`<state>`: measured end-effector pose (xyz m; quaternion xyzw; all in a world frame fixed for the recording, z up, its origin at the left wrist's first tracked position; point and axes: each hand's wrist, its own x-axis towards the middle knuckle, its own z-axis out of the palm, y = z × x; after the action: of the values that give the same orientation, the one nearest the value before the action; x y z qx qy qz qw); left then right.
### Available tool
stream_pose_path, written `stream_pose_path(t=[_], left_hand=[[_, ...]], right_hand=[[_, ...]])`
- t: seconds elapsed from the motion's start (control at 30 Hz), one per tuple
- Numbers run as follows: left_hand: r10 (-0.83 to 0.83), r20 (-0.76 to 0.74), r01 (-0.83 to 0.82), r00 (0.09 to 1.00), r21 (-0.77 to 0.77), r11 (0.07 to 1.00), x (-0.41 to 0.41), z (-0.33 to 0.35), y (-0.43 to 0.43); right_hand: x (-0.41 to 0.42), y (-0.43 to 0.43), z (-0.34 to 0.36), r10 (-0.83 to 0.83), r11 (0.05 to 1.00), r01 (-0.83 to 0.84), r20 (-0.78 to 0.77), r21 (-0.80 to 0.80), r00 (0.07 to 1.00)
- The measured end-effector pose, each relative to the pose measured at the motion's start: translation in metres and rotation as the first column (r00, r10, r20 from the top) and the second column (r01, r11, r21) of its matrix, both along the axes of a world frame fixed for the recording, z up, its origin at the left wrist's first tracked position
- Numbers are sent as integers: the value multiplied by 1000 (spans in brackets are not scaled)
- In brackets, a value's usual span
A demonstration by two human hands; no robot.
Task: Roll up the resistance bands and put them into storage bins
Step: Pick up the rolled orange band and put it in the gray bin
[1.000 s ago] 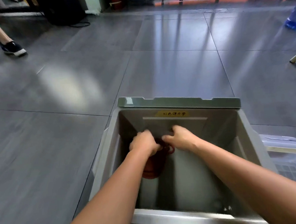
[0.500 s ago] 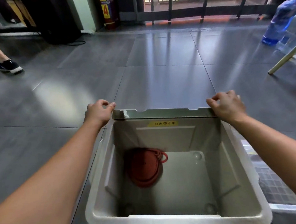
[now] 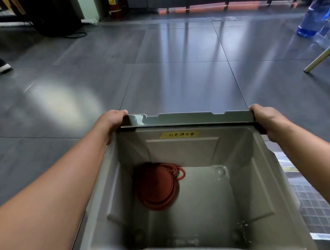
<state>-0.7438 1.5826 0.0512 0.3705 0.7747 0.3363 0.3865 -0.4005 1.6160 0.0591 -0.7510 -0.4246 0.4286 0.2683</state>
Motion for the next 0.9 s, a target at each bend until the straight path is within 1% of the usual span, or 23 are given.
stream_pose_path(t=[0.07,0.23,0.33,0.4,0.47,0.53,0.63,0.73,0.83,0.9], left_hand=[[-11,-14,11,1000,15,1000,-4,13,-2],[-9,-55,15,998,107,994,-10,55,-24],[-46,-45,52,998,153,987,-10,67,-59],[-73,-12,74,997,184,980,-5,66,-92],[-80,6,77,997,215,974,2,59,-129],[-55,21,47,998,269,962,10,51,-161],[-42,83,11,996,341,940,13,41,-196],[-47,131,-1,990,344,939,12,31,-225],[-52,187,-13,981,330,944,17,17,-246],[-52,204,-13,978,306,952,21,7,-256]], right_hand=[[-1,-1,11,28,999,-28,-6,31,1000],[-3,-17,41,114,988,-118,45,96,992],[4,-41,53,171,981,-180,114,74,979],[9,-62,60,206,973,-222,197,63,959],[13,-85,66,274,952,-303,301,53,914],[16,-107,70,343,926,-378,385,16,857],[17,-134,66,416,898,-436,451,-65,790],[18,-155,58,477,869,-472,500,-148,722],[30,-171,56,557,822,-504,560,-265,613],[41,-182,52,603,789,-523,564,-322,564]])
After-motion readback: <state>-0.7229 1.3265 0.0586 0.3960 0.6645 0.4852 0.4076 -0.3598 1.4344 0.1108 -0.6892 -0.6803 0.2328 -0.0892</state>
